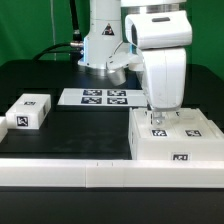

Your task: Assemble cabinet

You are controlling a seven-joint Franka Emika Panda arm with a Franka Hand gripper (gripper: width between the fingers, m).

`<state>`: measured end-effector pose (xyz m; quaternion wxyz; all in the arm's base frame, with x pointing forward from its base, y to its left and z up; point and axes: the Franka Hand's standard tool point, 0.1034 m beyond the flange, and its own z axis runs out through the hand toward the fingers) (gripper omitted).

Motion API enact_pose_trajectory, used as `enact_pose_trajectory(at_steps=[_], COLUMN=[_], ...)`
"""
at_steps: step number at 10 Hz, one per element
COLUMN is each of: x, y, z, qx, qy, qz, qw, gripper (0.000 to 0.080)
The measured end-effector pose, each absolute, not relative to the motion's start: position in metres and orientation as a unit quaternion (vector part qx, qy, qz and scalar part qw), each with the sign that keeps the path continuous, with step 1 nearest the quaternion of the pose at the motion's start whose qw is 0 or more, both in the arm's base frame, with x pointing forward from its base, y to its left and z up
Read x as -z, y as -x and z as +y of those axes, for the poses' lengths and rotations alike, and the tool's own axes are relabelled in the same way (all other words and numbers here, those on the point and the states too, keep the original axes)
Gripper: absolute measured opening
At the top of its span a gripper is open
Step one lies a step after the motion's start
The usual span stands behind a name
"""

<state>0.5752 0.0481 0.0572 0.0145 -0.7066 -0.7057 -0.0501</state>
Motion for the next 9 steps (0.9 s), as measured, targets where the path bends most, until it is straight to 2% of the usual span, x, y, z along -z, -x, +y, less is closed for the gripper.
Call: enact_pose_trajectory(at_steps=[1, 2, 3, 5, 6, 9], x=[-0.057, -0.057, -0.057, -0.057, -0.064, -0.078], y=[-0.575, -0.575, -0.575, -0.575, -0.571, -0.542], z=[0.048, 0.048, 0.048, 0.048, 0.048, 0.056], qx=[0.05, 0.05, 0.05, 0.05, 0.05, 0.047], qy=[0.707, 0.707, 0.707, 0.708, 0.718, 0.791], qz=[-0.706, -0.706, -0.706, -0.705, -0.695, -0.61], qw=[0.015, 0.015, 0.015, 0.014, 0.011, 0.007], gripper=[0.0596, 0.0723, 0.0786, 0.0795, 0.0797, 0.0797])
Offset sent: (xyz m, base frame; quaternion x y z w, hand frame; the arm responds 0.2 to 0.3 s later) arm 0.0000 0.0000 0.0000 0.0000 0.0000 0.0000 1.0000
